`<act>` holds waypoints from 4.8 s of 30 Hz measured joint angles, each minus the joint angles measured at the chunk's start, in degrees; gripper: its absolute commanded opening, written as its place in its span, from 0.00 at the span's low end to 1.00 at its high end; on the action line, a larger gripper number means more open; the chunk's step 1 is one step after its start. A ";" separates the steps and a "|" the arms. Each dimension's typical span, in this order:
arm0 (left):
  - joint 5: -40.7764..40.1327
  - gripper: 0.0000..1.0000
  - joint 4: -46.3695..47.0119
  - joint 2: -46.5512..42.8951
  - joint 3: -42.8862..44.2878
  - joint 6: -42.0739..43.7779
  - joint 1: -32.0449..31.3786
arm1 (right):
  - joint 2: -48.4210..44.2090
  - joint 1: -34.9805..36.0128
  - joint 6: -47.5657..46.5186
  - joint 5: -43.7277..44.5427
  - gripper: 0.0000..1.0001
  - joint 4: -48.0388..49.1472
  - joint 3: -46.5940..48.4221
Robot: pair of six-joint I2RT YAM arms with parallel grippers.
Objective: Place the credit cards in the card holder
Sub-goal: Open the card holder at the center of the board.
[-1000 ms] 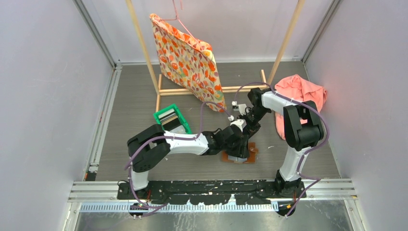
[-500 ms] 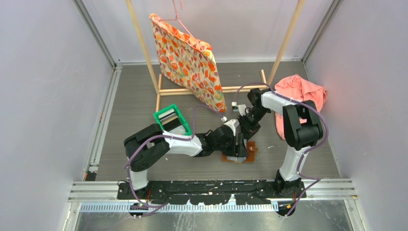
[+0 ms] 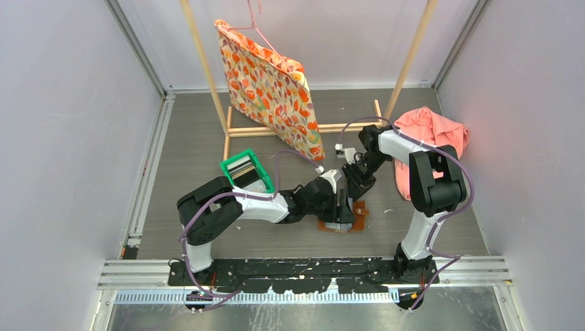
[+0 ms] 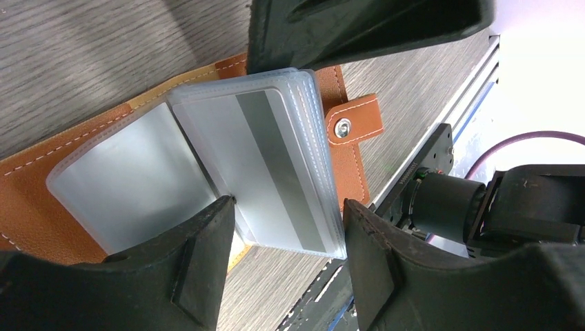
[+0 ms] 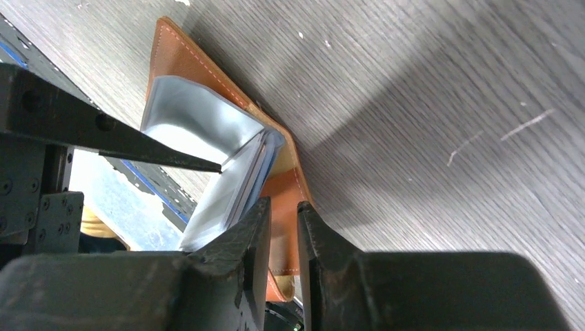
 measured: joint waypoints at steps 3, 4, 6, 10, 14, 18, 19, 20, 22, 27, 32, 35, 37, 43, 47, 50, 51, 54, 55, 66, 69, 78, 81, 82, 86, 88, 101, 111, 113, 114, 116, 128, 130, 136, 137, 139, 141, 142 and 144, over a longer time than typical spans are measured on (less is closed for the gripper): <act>0.00 0.62 -0.07 0.00 0.11 0.11 0.00 | -1.07 -0.76 -0.44 -0.48 0.26 -0.39 0.00; 0.02 0.63 -0.17 0.00 0.22 0.20 0.00 | -1.33 -0.94 -0.63 -0.61 0.26 -0.50 0.00; 0.09 0.65 -0.44 0.00 0.52 0.39 0.00 | -1.49 -1.16 -1.03 -0.96 0.26 -0.76 0.00; 0.50 0.69 -0.39 0.00 0.85 0.55 0.00 | -1.49 -1.16 -1.36 -1.25 0.26 -0.96 0.00; 1.29 0.69 -0.17 0.00 0.87 0.68 0.04 | -1.49 -1.16 -1.51 -1.36 0.26 -1.14 0.00; 2.08 0.70 0.70 0.00 0.85 0.46 0.31 | -1.49 -1.16 -1.53 -1.31 0.27 -1.16 0.00; 2.34 0.70 1.25 0.00 0.81 0.39 0.46 | -1.49 -1.18 -1.55 -1.29 0.28 -1.16 0.00; 2.51 0.70 1.75 0.00 0.79 0.35 0.61 | -1.55 -1.33 -1.57 -1.27 0.29 -1.14 0.00; 2.62 0.70 2.97 0.00 0.50 0.24 0.96 | -1.73 -1.70 -1.62 -1.07 0.29 -1.14 0.00; 2.62 0.70 4.55 -0.17 -1.09 0.15 2.08 | -2.89 -3.06 -1.66 -0.11 0.29 -0.98 0.00; 2.27 0.68 4.66 -0.39 -2.99 0.02 3.37 | -5.01 -4.48 -1.64 1.33 0.30 -0.61 -0.07; 2.08 0.68 4.68 -0.94 -3.48 0.02 3.61 | -6.84 -5.29 -1.70 1.49 0.30 -0.57 -0.15; 2.05 0.67 4.72 -1.05 -3.48 0.04 3.65 | -8.02 -5.64 -2.19 0.87 0.30 -0.68 -0.15; 2.03 0.65 5.25 -1.05 -3.61 -0.02 3.65 | -8.20 -5.92 -5.31 -3.98 0.30 -2.97 -0.15; 2.05 0.64 6.51 -1.05 -4.44 -0.52 3.69 | -6.45 -5.70 -6.86 -5.99 0.29 -4.81 -0.15; 2.03 0.63 7.32 -1.05 -5.03 -1.07 3.69 | -3.80 -5.03 -7.23 -5.88 0.28 -5.35 -0.15; 2.03 0.62 7.48 -1.05 -5.20 -1.14 3.69 | -2.97 -4.76 -7.26 -5.60 0.28 -5.35 -0.17; 2.01 0.62 8.24 -1.05 -5.99 -1.51 3.69 | -1.16 -4.35 -7.21 -4.24 0.30 -5.40 -0.28; 2.01 0.62 8.59 -1.05 -6.34 -1.64 3.69 | -0.74 -4.09 -7.23 -3.93 0.33 -5.40 -0.33; 2.03 0.62 11.37 -1.03 -7.80 -3.06 3.69 | 2.84 -0.90 -6.60 -0.94 0.45 -5.38 -0.48; 2.08 0.62 11.91 -0.87 -7.89 -3.37 3.69 | 3.17 -0.22 -6.58 -0.96 0.44 -5.42 -0.48; 2.10 0.67 14.51 -0.46 -9.03 -4.13 3.69 | 4.04 1.40 -7.91 -4.24 0.39 -8.44 0.13; 2.27 0.68 15.02 -0.46 -9.33 -4.11 3.69 | 4.04 1.60 -8.79 -6.54 0.39 -10.27 1.27; 2.34 0.69 15.43 -0.46 -9.49 -4.11 3.69 | 4.02 1.60 -8.92 -7.37 0.39 -10.88 1.62; 2.60 0.71 17.59 -0.46 -10.47 -4.09 3.69 | 3.96 2.03 -9.51 -10.60 0.38 -12.37 2.93; 2.82 0.72 18.84 -0.46 -11.10 -4.09 3.69 | 3.96 2.69 -9.62 -11.91 0.37 -12.46 3.48; 3.52 0.79 24.30 -0.46 -13.60 -4.15 3.76 | 7.23 6.86 -6.78 -17.59 0.36 -12.46 5.27; 3.15 0.68 26.10 -0.48 -15.47 -5.60 4.24 | 7.63 6.51 -4.90 -17.59 0.36 -10.71 5.27; 3.13 0.67 26.40 -0.48 -15.78 -5.81 4.42 | 7.26 6.10 -4.04 -17.07 0.36 -10.12 5.16; 3.10 0.66 26.60 -0.48 -15.91 -5.86 4.52 | 6.86 5.81 -3.69 -16.55 0.36 -9.57 5.03; 2.91 0.66 26.77 -0.48 -16.06 -5.99 4.61 | 6.21 5.31 -2.93 -15.52 0.36 -8.90 4.83; 2.54 0.64 27.04 -2.23 -17.86 -6.03 5.05 | 3.04 4.85 0.48 -3.02 0.36 -1.75 0.66; 2.47 0.63 26.99 -2.45 -18.23 -6.03 5.27 | 1.99 4.85 0.57 -0.90 0.36 -0.83 0.07; 2.25 0.60 26.47 -2.99 -18.88 -6.01 5.75 | 0.07 4.85 0.59 3.13 0.37 1.11 -0.42; 2.21 0.60 26.16 -3.21 -19.02 -5.99 5.81 | -0.31 4.85 0.52 3.76 0.37 1.46 -0.59; 1.79 0.60 24.70 -4.02 -19.10 -5.77 5.95 | -1.60 4.85 0.48 4.72 0.37 2.16 -1.18; 1.25 0.60 22.75 -5.18 -19.12 -5.46 5.99 | -4.31 4.85 0.24 5.14 0.38 2.71 -2.05; 1.01 0.60 21.99 -5.66 -19.10 -5.29 5.99 | -5.55 4.85 0.11 5.14 0.38 2.78 -2.27; 0.37 0.60 19.28 -7.13 -19.10 -4.63 5.99 | -9.25 4.85 -0.63 4.72 0.38 3.37 -2.86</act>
